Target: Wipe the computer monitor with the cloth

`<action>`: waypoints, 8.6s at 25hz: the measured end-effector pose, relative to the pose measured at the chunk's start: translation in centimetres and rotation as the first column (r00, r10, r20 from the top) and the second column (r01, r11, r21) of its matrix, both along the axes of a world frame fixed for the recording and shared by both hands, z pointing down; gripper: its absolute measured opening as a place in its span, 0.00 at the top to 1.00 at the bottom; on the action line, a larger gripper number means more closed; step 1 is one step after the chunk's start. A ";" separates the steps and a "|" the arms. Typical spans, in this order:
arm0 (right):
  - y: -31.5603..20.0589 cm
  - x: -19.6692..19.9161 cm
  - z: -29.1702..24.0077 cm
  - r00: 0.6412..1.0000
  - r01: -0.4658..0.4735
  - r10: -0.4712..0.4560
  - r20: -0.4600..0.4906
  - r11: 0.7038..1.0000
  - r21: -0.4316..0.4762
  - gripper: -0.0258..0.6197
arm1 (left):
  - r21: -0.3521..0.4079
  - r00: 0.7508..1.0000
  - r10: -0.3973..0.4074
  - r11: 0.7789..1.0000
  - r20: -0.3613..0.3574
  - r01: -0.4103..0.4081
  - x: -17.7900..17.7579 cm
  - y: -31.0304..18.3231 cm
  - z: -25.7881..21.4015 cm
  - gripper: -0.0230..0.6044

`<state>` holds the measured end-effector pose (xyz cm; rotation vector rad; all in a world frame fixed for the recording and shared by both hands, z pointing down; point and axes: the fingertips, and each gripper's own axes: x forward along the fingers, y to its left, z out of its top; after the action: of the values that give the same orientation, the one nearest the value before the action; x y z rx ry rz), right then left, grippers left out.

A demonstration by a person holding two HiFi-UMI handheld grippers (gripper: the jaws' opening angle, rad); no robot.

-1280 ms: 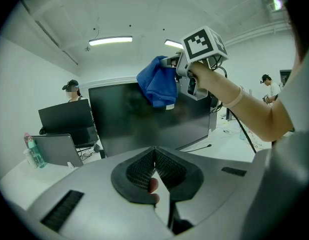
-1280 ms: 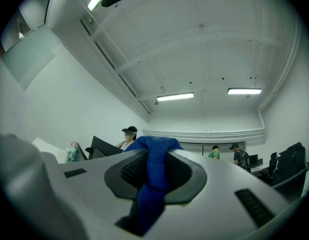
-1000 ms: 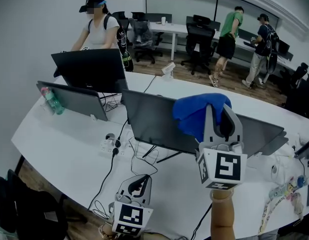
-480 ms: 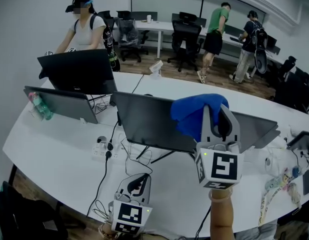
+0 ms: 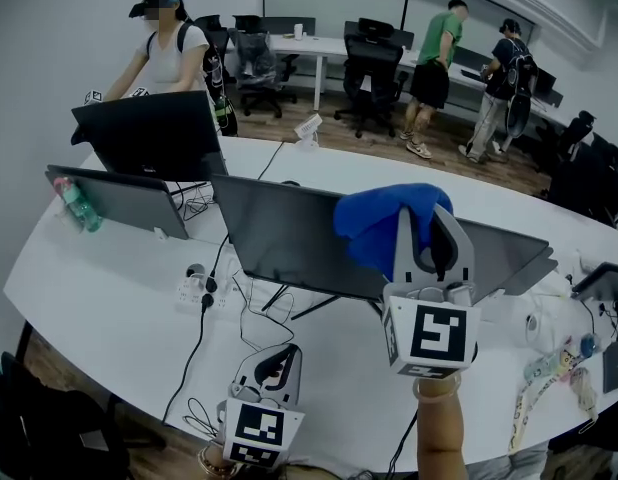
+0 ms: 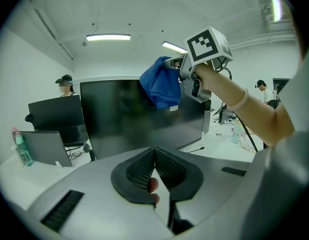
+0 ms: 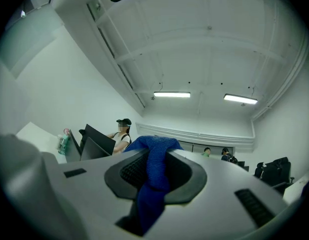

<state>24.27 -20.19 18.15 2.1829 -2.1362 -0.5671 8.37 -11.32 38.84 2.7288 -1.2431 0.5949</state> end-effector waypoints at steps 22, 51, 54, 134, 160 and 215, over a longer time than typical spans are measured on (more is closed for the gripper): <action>2.1 5.2 0.3 0.999 0.035 -0.035 0.039 0.999 -0.008 0.85 | 0.030 0.999 -0.032 0.999 0.017 0.031 4.8 3.1 -0.9 0.95; 4.5 14.1 1.6 0.997 -0.009 0.010 0.070 1.000 -0.015 0.85 | 0.019 1.000 0.016 1.000 0.023 -0.017 12.4 5.0 0.0 0.95; 4.7 14.8 1.6 0.997 -0.011 0.012 0.079 1.000 -0.014 0.85 | 0.013 0.999 0.025 1.000 0.026 -0.025 13.0 5.2 0.2 0.95; 9.7 30.2 4.9 0.983 -0.084 0.087 0.163 0.996 -0.025 0.85 | -0.021 0.994 0.107 0.994 0.026 -0.106 25.1 9.8 2.0 0.95; 9.0 31.0 10.8 0.985 -0.085 0.100 0.142 0.990 -0.111 0.85 | -0.089 0.991 0.136 0.987 -0.009 -0.136 26.8 10.0 2.8 0.95; 7.3 31.8 23.9 0.970 -0.071 0.146 0.192 0.934 -0.350 0.85 | -0.118 0.987 0.157 0.981 0.040 -0.151 26.4 10.3 4.8 0.95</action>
<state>56.05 -12.86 42.02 2.2262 -1.9999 0.0521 34.79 -1.03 43.68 2.7458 -0.9790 0.7293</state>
